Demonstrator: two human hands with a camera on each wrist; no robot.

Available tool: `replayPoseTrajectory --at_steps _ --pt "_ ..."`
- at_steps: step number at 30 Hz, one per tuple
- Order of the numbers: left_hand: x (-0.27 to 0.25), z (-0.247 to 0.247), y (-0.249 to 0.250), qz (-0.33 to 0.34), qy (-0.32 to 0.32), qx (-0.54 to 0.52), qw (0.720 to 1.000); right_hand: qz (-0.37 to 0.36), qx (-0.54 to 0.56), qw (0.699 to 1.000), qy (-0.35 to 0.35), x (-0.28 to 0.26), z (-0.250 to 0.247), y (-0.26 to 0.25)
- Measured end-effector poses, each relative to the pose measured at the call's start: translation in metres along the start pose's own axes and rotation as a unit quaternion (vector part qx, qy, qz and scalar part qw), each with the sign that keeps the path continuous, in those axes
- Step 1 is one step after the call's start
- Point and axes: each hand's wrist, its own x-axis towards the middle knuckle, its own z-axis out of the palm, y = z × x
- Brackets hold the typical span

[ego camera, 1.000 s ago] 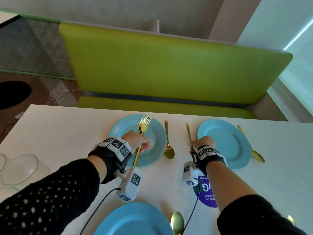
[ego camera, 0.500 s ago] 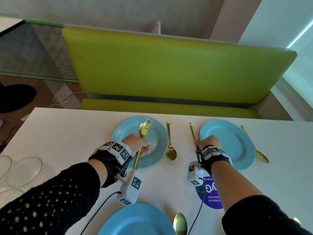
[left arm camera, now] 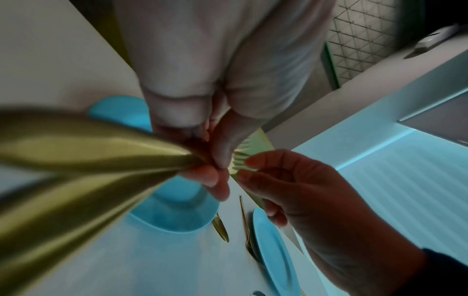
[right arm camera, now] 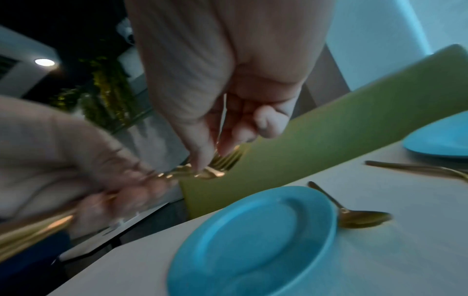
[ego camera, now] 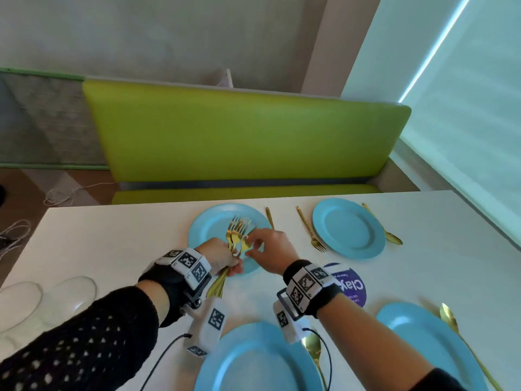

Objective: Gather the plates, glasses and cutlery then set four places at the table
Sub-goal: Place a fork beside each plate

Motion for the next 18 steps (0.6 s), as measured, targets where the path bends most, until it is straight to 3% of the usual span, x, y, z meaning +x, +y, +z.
replayPoseTrajectory --at_steps 2,8,13,18 --pt "-0.017 -0.017 -0.007 0.013 -0.023 0.021 0.999 -0.044 -0.045 0.998 -0.015 -0.018 0.012 -0.03" --pt "-0.074 -0.084 -0.043 0.045 -0.085 0.094 0.991 -0.082 -0.162 0.98 -0.075 -0.051 0.041 -0.11" --pt "-0.097 -0.127 -0.065 0.059 -0.085 0.173 0.979 -0.089 -0.184 0.975 -0.084 -0.069 0.067 -0.156" --pt "-0.096 -0.146 -0.073 0.032 -0.032 0.08 0.996 -0.053 -0.156 0.984 -0.075 -0.069 0.072 -0.171"
